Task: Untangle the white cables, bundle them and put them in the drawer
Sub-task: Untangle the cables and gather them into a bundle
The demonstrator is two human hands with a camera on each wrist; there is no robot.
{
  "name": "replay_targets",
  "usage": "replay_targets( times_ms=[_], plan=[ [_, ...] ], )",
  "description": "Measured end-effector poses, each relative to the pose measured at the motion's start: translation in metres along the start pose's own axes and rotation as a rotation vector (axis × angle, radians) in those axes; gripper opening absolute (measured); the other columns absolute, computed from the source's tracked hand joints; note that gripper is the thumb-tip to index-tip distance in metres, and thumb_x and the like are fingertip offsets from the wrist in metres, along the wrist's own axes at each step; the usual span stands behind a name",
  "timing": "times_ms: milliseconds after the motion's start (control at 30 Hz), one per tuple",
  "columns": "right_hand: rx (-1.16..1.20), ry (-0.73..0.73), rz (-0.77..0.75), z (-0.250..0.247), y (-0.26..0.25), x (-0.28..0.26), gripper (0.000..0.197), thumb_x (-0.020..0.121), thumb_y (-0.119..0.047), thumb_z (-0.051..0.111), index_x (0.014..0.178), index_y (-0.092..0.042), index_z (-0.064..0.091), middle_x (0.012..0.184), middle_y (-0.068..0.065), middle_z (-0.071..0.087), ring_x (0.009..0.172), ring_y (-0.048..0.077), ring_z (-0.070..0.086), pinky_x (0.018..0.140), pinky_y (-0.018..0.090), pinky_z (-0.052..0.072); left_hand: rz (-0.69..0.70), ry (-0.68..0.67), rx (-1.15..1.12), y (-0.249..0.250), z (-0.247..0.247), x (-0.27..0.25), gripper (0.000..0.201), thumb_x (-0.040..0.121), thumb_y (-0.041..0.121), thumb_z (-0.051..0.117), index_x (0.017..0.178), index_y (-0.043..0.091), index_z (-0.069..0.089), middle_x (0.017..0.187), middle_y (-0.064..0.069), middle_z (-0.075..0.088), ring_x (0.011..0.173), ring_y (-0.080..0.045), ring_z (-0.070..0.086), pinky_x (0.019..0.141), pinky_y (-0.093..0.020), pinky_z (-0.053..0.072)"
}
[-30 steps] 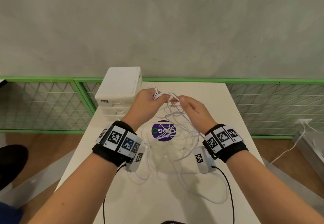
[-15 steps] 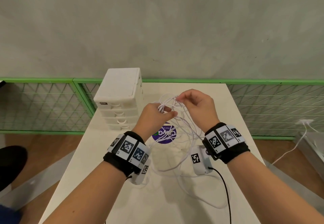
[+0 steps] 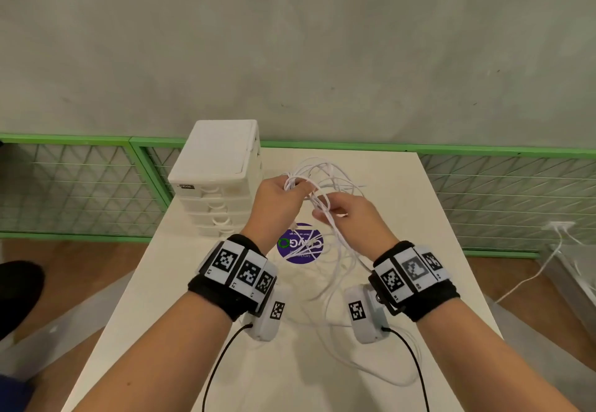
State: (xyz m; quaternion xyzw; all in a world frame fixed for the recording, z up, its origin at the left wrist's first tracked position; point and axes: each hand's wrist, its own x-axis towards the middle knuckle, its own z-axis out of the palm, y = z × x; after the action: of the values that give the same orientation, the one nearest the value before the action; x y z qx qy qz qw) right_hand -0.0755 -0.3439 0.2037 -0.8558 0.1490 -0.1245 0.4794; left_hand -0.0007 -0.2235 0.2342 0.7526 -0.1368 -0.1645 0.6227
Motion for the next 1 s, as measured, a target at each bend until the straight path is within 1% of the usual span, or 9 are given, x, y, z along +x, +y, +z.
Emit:
replay_targets(
  times_ms=[100,200,300,433,533,600,767,867,1000],
  plan=[
    [0.117,0.057,-0.028,0.008,0.001,-0.005,0.014,0.087,-0.013,0.063,0.097,-0.015,0.073,0.088,0.002,0.073,0.086,0.019,0.068,0.085,0.038,0.054,0.041,0.026,0.028,-0.001,0.0,0.004,0.023,0.085,0.016,0.068,0.073,-0.003,0.062,0.054,-0.005,0.036,0.046,-0.016,0.03,0.042,-0.021,0.029],
    [0.197,0.181,-0.062,0.005,0.001,-0.006,0.017,0.086,-0.012,0.064,0.092,-0.024,0.072,0.079,-0.003,0.07,0.068,0.009,0.064,0.07,0.028,0.054,0.063,0.07,0.085,-0.006,-0.006,0.01,0.035,0.084,0.019,0.07,0.06,0.005,0.049,0.053,-0.004,0.034,0.047,-0.017,0.032,0.05,-0.03,0.031],
    [0.181,0.201,-0.073,-0.001,0.001,-0.006,0.02,0.084,-0.013,0.065,0.079,-0.033,0.067,0.068,-0.001,0.064,0.057,0.009,0.054,0.06,0.023,0.046,0.043,0.072,0.118,-0.009,-0.011,0.013,0.031,0.083,0.022,0.07,0.067,0.007,0.049,0.056,-0.005,0.038,0.049,-0.016,0.034,0.047,-0.025,0.032],
    [0.151,0.181,-0.084,0.0,0.007,-0.004,0.024,0.085,-0.007,0.062,0.079,-0.028,0.07,0.087,-0.004,0.068,0.08,0.007,0.059,0.075,0.023,0.047,0.034,0.053,0.121,-0.008,-0.01,0.012,0.032,0.086,0.024,0.067,0.065,0.01,0.047,0.056,-0.006,0.039,0.045,-0.014,0.033,0.034,-0.016,0.027],
    [0.031,0.042,-0.101,0.002,0.008,0.0,0.025,0.09,-0.006,0.053,0.104,-0.018,0.07,0.11,-0.001,0.065,0.106,0.01,0.056,0.094,0.026,0.042,0.021,0.022,0.052,-0.005,-0.008,0.009,0.036,0.087,0.018,0.064,0.056,0.014,0.048,0.052,-0.005,0.038,0.041,-0.013,0.031,0.034,-0.016,0.027],
    [-0.074,-0.002,-0.15,0.003,0.007,0.002,0.027,0.091,-0.008,0.053,0.116,-0.013,0.064,0.117,-0.005,0.056,0.111,0.006,0.046,0.097,0.023,0.035,-0.012,-0.055,-0.03,-0.004,-0.007,0.008,0.034,0.089,0.017,0.062,0.058,0.013,0.048,0.046,0.001,0.038,0.037,-0.011,0.03,0.039,-0.019,0.026],
    [0.139,0.181,-0.034,-0.005,0.012,0.002,0.019,0.087,-0.007,0.059,0.083,-0.025,0.054,0.083,-0.008,0.059,0.077,0.014,0.061,0.076,0.027,0.047,-0.042,-0.073,-0.148,0.0,-0.011,0.008,0.014,0.092,0.016,0.056,0.081,0.007,0.059,0.045,0.007,0.035,0.038,-0.009,0.027,0.037,-0.018,0.026],
    [0.143,0.085,0.057,-0.014,0.022,0.0,0.015,0.09,-0.009,0.056,0.084,-0.023,0.055,0.074,-0.002,0.06,0.057,0.01,0.057,0.063,0.023,0.047,-0.029,0.01,-0.214,0.0,-0.019,0.016,0.016,0.094,0.016,0.052,0.082,0.008,0.059,0.042,0.01,0.035,0.036,-0.007,0.027,0.037,-0.019,0.024],
    [0.084,0.012,0.113,-0.021,0.041,-0.007,0.016,0.091,-0.011,0.055,0.086,-0.022,0.065,0.063,-0.001,0.059,0.051,0.008,0.052,0.065,0.029,0.048,-0.025,0.023,-0.176,-0.001,-0.027,0.018,0.018,0.094,0.018,0.054,0.08,0.008,0.059,0.042,0.009,0.036,0.035,-0.007,0.028,0.039,-0.02,0.024]
  ],
)
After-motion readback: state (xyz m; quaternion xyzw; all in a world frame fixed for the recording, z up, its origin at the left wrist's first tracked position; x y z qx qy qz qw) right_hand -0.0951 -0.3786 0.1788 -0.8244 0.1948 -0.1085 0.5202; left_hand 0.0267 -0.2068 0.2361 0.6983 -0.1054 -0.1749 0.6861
